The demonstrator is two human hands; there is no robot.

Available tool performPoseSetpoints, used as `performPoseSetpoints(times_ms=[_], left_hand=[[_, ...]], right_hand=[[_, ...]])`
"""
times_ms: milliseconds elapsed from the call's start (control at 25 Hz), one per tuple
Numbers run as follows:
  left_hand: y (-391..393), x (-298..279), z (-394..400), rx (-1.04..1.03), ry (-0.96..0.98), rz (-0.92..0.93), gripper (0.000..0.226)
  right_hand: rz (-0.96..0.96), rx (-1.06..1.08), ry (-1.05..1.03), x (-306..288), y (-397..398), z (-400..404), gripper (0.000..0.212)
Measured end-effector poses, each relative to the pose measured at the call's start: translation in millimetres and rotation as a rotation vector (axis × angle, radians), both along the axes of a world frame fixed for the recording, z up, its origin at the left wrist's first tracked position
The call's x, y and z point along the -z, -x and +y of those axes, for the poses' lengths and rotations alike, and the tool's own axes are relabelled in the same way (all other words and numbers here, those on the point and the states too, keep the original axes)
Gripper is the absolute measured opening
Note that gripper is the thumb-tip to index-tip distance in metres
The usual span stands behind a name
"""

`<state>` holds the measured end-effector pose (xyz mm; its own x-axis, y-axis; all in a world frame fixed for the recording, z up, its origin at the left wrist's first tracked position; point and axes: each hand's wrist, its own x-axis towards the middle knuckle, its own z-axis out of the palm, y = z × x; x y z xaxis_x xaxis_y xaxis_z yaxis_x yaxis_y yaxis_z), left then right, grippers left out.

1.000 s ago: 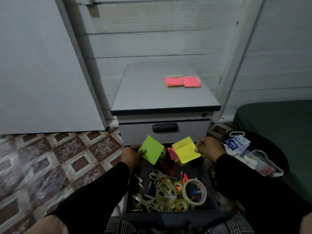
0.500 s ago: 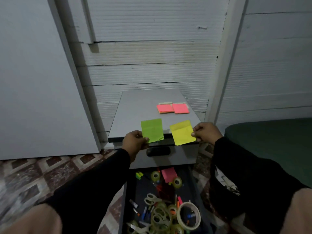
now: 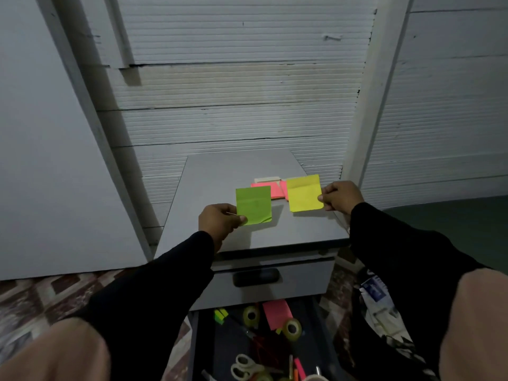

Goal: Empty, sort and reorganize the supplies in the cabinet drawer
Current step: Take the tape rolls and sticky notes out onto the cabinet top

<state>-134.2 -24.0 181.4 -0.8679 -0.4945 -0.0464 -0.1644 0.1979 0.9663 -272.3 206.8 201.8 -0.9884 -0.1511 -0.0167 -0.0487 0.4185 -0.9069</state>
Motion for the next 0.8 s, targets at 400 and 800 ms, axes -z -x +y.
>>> performPoseSetpoints(times_ms=[400,800], left_hand=[[45.0,18.3,-13.1,0.049,-0.009,-0.034,0.020],[98.8,5.7,-8.9,-0.018,0.006,-0.098,0.028]], right_hand=[[-0.006,0.014,-0.196,7.2,60.8,-30.9,0.017],[0.114,0.054,-0.106,18.8,50.7,-10.8,0.022]])
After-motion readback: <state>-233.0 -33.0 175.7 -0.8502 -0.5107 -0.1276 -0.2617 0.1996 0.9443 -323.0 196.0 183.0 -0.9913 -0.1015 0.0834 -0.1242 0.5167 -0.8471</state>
